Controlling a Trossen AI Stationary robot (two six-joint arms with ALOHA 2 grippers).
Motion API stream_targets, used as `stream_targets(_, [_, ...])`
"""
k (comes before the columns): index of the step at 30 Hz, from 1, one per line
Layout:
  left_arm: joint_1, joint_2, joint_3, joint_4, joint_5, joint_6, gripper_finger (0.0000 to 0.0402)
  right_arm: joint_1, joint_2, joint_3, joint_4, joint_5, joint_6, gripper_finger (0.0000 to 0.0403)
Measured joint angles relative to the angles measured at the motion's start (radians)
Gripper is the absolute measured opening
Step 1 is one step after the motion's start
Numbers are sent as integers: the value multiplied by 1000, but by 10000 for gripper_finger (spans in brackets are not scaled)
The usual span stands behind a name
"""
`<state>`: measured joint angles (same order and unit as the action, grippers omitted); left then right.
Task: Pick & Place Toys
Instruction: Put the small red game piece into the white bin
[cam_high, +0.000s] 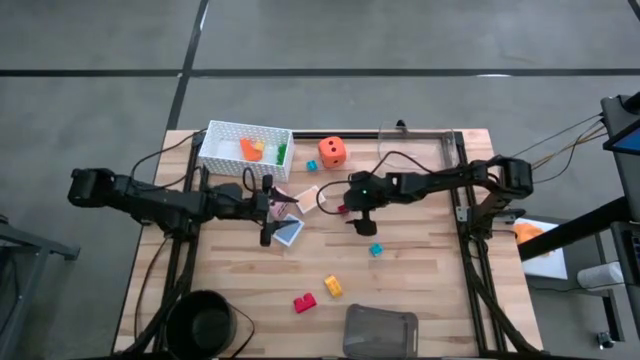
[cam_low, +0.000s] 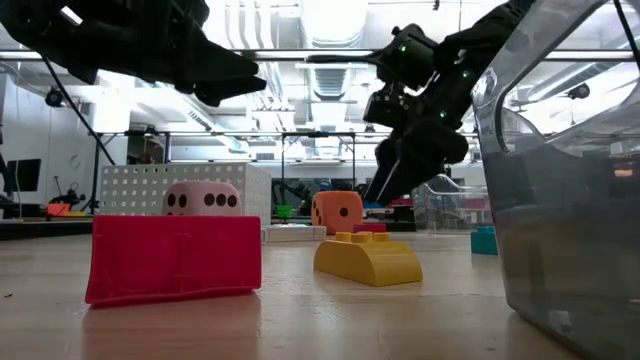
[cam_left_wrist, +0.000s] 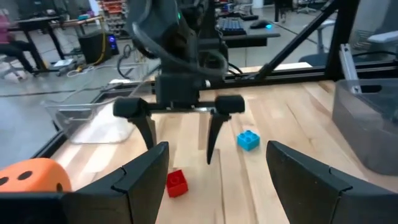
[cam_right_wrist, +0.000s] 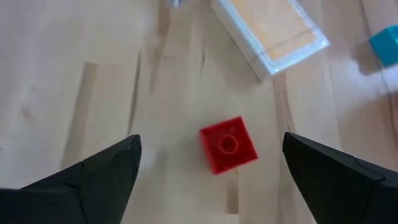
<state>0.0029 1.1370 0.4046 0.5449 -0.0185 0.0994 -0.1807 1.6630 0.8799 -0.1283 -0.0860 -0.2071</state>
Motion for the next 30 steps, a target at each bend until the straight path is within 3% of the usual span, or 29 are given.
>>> stream_targets(10, [0, 0, 0, 5, -1, -1, 271, -23, 145, 71, -13, -2, -29, 389])
stream_targets(17, [0, 0, 0, 3, -1, -1, 271, -25, 221, 159, -118, -9, -43, 375])
stream_targets(21, [0, 0, 0, -6, -1, -1, 271, -24, 225, 183, -169, -11, -43, 318])
stream_targets(30, [1, 0, -1, -12, -1, -1, 271, -24, 212, 182, -198, -5, -40, 130])
